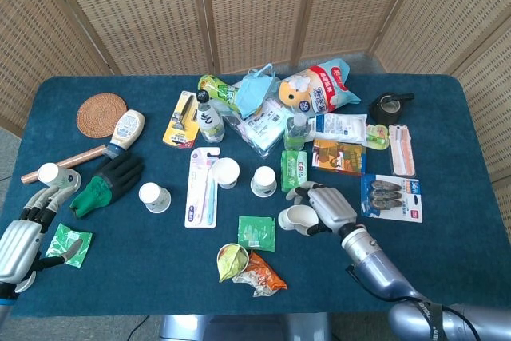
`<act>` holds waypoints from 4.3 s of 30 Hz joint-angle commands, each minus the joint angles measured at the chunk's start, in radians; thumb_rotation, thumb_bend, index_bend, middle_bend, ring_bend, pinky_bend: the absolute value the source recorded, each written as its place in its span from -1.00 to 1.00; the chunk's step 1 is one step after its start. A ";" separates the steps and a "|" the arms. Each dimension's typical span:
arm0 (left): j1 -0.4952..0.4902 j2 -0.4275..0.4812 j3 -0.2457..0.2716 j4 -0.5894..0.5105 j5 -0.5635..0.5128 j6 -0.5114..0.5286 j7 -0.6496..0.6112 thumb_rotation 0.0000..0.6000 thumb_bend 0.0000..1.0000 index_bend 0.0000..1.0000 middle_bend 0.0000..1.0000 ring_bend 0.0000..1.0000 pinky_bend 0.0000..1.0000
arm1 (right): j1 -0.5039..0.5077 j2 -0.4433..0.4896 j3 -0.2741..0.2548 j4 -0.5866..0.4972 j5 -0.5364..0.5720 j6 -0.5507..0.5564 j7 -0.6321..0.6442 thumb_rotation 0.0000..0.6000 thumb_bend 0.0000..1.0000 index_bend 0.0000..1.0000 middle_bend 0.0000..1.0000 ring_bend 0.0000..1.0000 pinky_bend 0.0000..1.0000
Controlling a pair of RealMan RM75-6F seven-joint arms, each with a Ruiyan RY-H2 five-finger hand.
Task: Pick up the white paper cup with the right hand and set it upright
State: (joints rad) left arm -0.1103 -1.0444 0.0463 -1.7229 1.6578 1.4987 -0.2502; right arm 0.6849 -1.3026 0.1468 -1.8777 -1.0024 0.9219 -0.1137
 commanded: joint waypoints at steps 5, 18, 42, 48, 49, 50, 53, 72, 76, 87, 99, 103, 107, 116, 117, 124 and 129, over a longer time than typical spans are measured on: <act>0.002 0.006 0.000 -0.009 0.004 0.006 0.008 1.00 -0.30 -1.00 -0.71 -1.00 -0.87 | -0.070 0.008 0.056 0.159 -0.214 -0.141 0.505 1.00 -0.40 -0.40 -0.13 -0.66 -0.77; 0.014 0.018 0.002 -0.022 0.007 0.022 0.019 1.00 -0.30 -1.00 -0.71 -1.00 -0.87 | -0.116 -0.015 -0.026 0.381 -0.420 -0.112 0.794 1.00 -0.40 -0.41 -0.15 -0.83 -1.00; 0.016 0.009 0.001 -0.008 0.020 0.030 0.006 1.00 -0.30 -1.00 -0.71 -1.00 -0.87 | -0.120 0.210 -0.075 0.132 -0.346 -0.057 0.248 1.00 -0.27 -0.91 -0.85 -1.00 -1.00; 0.014 0.008 0.003 -0.002 0.020 0.025 0.002 1.00 -0.30 -1.00 -0.71 -1.00 -0.87 | -0.090 0.181 -0.075 0.064 -0.212 -0.032 -0.096 1.00 -0.27 -0.89 -0.72 -1.00 -1.00; 0.014 0.008 0.003 -0.002 0.020 0.025 0.001 1.00 -0.30 -1.00 -0.71 -1.00 -0.87 | -0.083 0.176 -0.076 0.054 -0.189 -0.029 -0.143 1.00 -0.27 -0.89 -0.71 -1.00 -1.00; 0.014 0.009 0.003 0.000 0.019 0.026 -0.001 1.00 -0.30 -1.00 -0.71 -1.00 -0.87 | -0.074 0.168 -0.078 0.040 -0.162 -0.022 -0.202 1.00 -0.27 -0.89 -0.69 -1.00 -1.00; 0.016 0.010 0.002 0.003 0.016 0.029 -0.007 1.00 -0.30 -1.00 -0.71 -1.00 -0.87 | -0.054 0.146 -0.087 0.010 -0.103 0.001 -0.335 1.00 -0.27 -0.87 -0.67 -1.00 -1.00; 0.019 0.003 0.005 0.036 0.009 0.027 -0.042 1.00 -0.30 -1.00 -0.71 -1.00 -0.87 | 0.083 0.021 -0.138 -0.032 0.187 0.080 -0.746 1.00 -0.27 -0.86 -0.67 -1.00 -1.00; 0.021 0.003 0.006 0.041 0.009 0.030 -0.049 1.00 -0.30 -1.00 -0.71 -1.00 -0.87 | 0.096 0.006 -0.153 -0.017 0.199 0.102 -0.782 1.00 -0.28 -0.86 -0.66 -1.00 -1.00; 0.022 0.008 0.011 0.040 0.013 0.027 -0.061 1.00 -0.30 -1.00 -0.71 -1.00 -0.87 | 0.094 -0.025 -0.186 0.025 0.194 0.140 -0.796 1.00 -0.35 -0.78 -0.59 -1.00 -1.00; 0.024 0.008 0.013 0.044 0.009 0.026 -0.067 1.00 -0.30 -1.00 -0.71 -1.00 -0.87 | 0.099 -0.050 -0.197 0.058 0.171 0.144 -0.786 1.00 -0.37 -0.65 -0.43 -0.98 -1.00; 0.026 0.007 0.013 0.048 0.008 0.029 -0.071 1.00 -0.30 -1.00 -0.71 -1.00 -0.87 | 0.089 -0.072 -0.198 0.098 0.144 0.148 -0.762 1.00 -0.38 -0.45 -0.25 -0.82 -1.00; 0.027 0.006 0.012 0.051 0.008 0.031 -0.073 1.00 -0.30 -1.00 -0.71 -1.00 -0.87 | 0.078 -0.089 -0.194 0.129 0.121 0.154 -0.734 1.00 -0.37 -0.27 -0.09 -0.68 -1.00; 0.025 0.005 0.011 0.052 0.005 0.026 -0.072 1.00 -0.30 -1.00 -0.71 -1.00 -0.87 | 0.045 -0.051 -0.135 0.105 0.115 0.123 -0.553 1.00 -0.38 -0.23 -0.05 -0.61 -1.00; 0.025 0.004 0.011 0.052 0.004 0.024 -0.071 1.00 -0.30 -1.00 -0.71 -1.00 -0.87 | 0.041 -0.041 -0.124 0.096 0.117 0.107 -0.512 1.00 -0.38 -0.23 -0.05 -0.62 -1.00; 0.023 0.004 0.008 0.048 0.005 0.023 -0.066 1.00 -0.30 -1.00 -0.71 -1.00 -0.87 | 0.001 0.028 -0.039 0.065 0.070 0.013 -0.190 1.00 -0.38 -0.23 -0.05 -0.60 -1.00; 0.022 0.004 0.008 0.044 0.004 0.020 -0.062 1.00 -0.30 -1.00 -0.71 -1.00 -0.87 | -0.031 0.055 0.016 0.071 -0.006 -0.057 0.064 1.00 -0.38 -0.23 -0.06 -0.59 -1.00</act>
State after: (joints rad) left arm -0.0885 -1.0401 0.0546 -1.6781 1.6616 1.5194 -0.3122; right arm 0.6855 -1.2812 0.1086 -1.8018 -0.9488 0.9283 -0.2049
